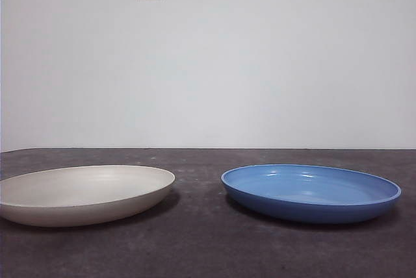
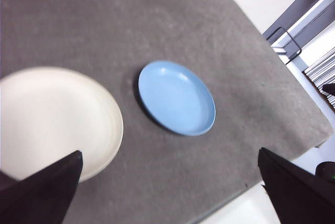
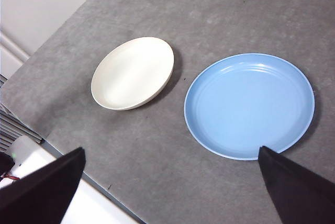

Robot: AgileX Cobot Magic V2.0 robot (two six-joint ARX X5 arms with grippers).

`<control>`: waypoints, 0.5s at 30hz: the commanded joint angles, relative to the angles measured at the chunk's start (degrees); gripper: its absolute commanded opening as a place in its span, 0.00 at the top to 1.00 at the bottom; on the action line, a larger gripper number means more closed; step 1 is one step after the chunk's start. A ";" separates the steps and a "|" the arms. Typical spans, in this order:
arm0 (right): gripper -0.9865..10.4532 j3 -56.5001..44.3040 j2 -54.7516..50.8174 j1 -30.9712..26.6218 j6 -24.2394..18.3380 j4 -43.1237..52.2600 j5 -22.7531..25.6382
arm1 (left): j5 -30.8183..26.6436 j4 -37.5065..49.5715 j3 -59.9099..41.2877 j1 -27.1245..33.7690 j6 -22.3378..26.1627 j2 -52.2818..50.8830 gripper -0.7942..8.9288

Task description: Pick up the white plate, put it on the blue plate, put it on desk

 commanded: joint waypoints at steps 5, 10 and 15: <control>0.37 0.85 0.33 0.28 -0.50 0.52 -0.02 | 0.07 -1.01 0.96 1.53 -1.16 12.33 0.24; 0.37 0.85 0.33 0.28 -0.24 0.20 -0.28 | 1.44 -0.22 0.96 6.67 1.01 23.12 0.24; 0.37 0.85 0.35 0.28 -0.20 0.07 -0.66 | 5.79 2.60 0.96 13.25 2.93 31.87 0.24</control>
